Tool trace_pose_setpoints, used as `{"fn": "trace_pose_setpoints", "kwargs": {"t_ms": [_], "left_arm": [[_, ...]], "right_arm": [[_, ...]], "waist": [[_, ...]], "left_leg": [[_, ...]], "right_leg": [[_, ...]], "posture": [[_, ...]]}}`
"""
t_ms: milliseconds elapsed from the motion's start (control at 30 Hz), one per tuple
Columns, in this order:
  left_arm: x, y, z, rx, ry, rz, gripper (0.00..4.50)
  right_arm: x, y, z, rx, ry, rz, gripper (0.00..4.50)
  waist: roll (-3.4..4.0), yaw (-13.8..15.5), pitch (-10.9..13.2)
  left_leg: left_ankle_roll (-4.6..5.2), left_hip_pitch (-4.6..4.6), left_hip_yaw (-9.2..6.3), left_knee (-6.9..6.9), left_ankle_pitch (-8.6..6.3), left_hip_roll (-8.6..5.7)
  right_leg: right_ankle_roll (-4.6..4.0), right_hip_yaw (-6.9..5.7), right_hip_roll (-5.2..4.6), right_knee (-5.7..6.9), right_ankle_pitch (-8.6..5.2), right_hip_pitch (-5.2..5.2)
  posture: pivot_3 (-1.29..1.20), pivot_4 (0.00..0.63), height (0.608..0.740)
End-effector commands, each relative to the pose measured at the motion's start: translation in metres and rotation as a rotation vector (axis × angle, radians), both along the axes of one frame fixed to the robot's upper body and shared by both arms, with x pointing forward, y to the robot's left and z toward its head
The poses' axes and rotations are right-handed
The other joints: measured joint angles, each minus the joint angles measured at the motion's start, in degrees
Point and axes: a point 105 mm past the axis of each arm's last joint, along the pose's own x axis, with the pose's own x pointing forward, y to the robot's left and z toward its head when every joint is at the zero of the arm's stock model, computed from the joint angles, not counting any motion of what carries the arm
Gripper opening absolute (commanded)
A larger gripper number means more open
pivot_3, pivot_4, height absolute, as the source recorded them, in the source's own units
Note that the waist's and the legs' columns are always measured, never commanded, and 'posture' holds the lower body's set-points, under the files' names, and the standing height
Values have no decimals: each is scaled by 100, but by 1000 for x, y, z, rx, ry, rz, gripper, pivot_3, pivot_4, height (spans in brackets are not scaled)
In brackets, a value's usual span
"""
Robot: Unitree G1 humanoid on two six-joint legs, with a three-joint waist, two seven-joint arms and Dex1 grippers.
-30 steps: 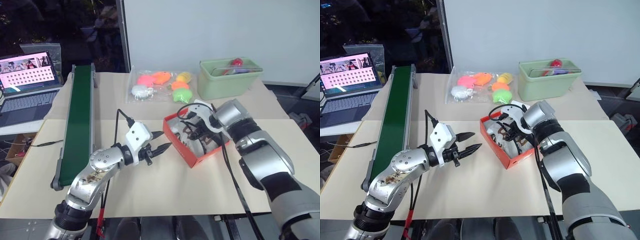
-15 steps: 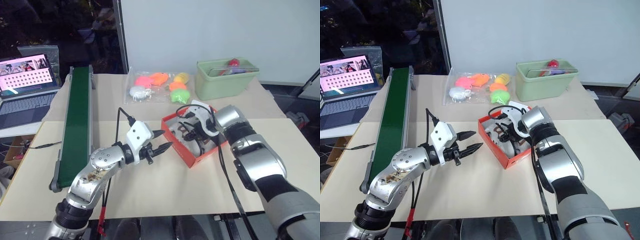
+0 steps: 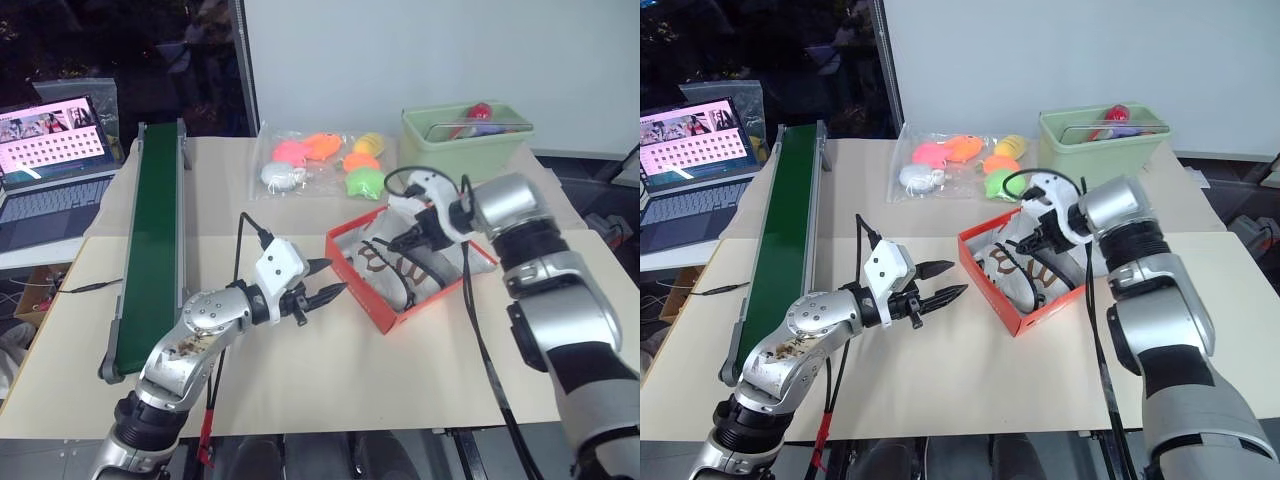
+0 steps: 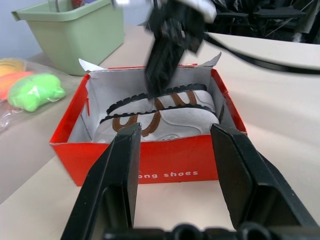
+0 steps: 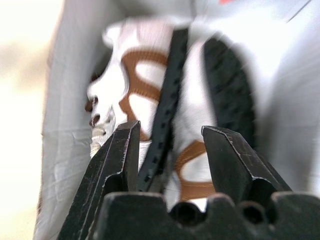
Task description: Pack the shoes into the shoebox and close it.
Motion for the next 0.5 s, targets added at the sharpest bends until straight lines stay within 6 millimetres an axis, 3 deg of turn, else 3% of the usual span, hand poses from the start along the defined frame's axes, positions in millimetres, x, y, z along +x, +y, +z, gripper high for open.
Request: {"fn": "trace_pose_setpoints", "kwargs": {"t_ms": [33,167,200,233,367,500], "left_arm": [[-2,-4,9,-11,-44,-30,2331],[-2,-3,7,-9,-45,-30,2331],[-2,-2,7,-8,-46,-30,2331],[-3,-1,7,-6,-47,-29,2331],[-3,4,7,2,-46,-26,2331],[-2,5,7,1,-46,-24,2331]], "right_arm": [[-4,8,50,140,-111,38,2405],[-35,1,91,391,-175,76,2405],[-41,-1,94,413,-187,78,1882],[-47,-9,95,432,-211,59,1674],[-90,-84,77,476,-328,-117,251],[-111,-131,51,423,-328,-270,74]], "waist": [[5,-2,6],[31,44,37],[31,61,37],[31,72,37],[20,248,35],[44,266,40]], "left_leg": [[0,0,0,0,0,0],[0,-5,-1,0,0,-1],[0,-9,-5,0,0,-1],[1,-10,-9,0,0,0],[1,-14,-16,1,-1,-3],[3,-36,-4,14,0,-25]], "right_leg": [[0,0,0,0,0,0],[0,0,-2,-2,0,-1],[2,-3,-2,-5,-1,-1],[3,-8,-2,-8,-2,0],[4,-20,-6,-29,-2,16],[25,0,-23,-31,2,4]], "posture": [[0,150,729],[0,150,729],[0,150,729],[0,150,729],[0,150,729],[0,150,729]]}}
